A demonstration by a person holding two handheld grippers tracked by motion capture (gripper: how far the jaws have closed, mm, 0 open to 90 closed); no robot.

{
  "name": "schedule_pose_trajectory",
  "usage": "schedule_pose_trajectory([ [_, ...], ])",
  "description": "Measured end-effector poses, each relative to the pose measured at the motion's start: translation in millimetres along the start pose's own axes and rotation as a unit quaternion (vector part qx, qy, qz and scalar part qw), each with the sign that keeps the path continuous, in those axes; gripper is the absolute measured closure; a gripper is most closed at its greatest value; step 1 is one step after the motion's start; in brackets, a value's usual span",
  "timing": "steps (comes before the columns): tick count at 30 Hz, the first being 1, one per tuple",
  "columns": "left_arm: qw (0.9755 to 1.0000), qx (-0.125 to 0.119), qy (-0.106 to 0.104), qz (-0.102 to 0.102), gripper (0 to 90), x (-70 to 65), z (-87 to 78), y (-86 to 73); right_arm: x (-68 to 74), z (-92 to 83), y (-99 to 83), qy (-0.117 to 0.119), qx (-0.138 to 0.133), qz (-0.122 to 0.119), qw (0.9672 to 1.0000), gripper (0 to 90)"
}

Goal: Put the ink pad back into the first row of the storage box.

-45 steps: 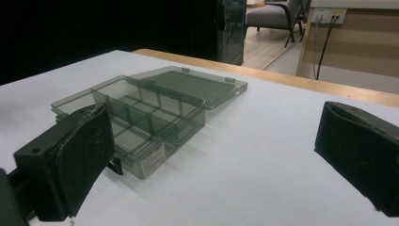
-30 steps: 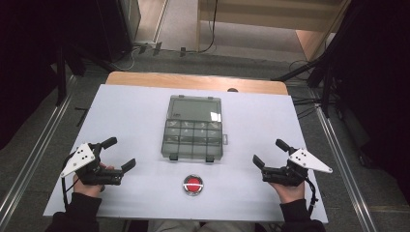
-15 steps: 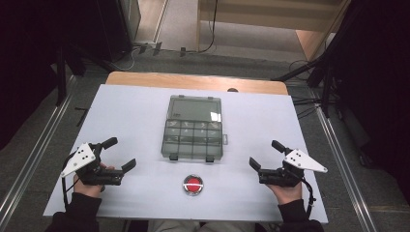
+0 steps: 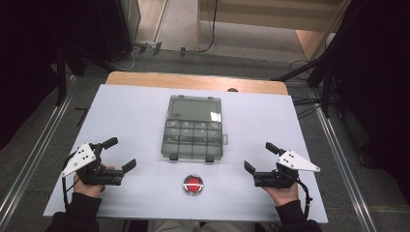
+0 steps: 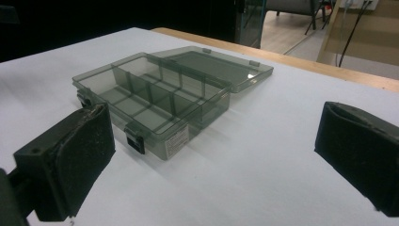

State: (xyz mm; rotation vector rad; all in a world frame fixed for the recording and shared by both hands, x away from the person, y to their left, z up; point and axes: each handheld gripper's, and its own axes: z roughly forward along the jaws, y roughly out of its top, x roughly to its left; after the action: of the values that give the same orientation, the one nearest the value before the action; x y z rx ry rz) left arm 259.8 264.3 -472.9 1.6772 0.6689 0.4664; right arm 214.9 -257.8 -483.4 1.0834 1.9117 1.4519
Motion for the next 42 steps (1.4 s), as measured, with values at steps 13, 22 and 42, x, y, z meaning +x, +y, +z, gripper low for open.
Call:
schedule_pose_trajectory([
  [13,1.0,0.001,-0.001,0.0,0.0,-0.1,0.3,-0.1,10.5,7.0,-1.0,0.023,0.022,-0.021,0.9993,0.0],
  [22,1.0,0.002,-0.002,0.001,0.0,-0.2,0.6,-0.2,17.2,13.3,-2.5,0.033,0.048,-0.03,0.9979,0.0],
  [42,1.0,0.001,-0.002,-0.001,0.0,-0.2,0.4,-0.1,30.7,23.6,-5.4,0.057,0.071,-0.044,0.9949,0.0],
])
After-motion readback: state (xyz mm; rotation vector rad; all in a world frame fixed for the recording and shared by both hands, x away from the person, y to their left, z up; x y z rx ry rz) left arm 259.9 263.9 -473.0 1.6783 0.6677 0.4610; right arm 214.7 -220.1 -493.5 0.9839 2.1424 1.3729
